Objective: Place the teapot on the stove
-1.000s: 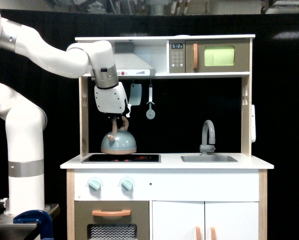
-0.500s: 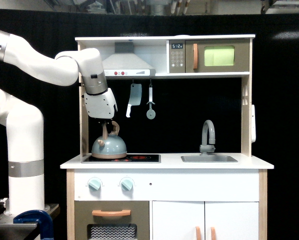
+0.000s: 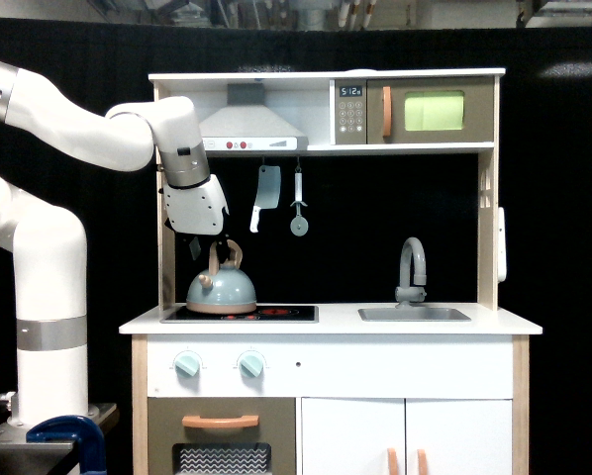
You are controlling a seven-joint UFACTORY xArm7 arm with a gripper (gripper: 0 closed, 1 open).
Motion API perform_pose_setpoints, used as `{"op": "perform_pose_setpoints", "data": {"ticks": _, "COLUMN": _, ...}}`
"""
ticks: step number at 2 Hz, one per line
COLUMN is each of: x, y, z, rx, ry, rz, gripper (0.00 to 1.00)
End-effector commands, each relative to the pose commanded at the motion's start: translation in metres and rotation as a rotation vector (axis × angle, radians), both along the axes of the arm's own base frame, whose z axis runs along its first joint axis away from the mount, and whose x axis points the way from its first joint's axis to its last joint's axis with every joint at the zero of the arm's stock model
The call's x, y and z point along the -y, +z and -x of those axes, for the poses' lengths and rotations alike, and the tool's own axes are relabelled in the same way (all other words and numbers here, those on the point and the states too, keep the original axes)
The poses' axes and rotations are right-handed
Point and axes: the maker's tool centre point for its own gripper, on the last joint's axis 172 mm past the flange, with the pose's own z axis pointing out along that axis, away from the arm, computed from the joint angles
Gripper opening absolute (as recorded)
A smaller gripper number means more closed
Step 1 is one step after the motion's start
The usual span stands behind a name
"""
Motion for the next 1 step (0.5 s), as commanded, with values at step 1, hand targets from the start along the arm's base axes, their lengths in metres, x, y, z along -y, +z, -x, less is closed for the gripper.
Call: {"op": "perform_pose_setpoints", "data": {"ticks": 1, "x": 0.0100, "y": -0.0020, "z": 0.0050, "rx": 0.000, "ry": 0.000, "rz": 0.000, "gripper": 1.00}}
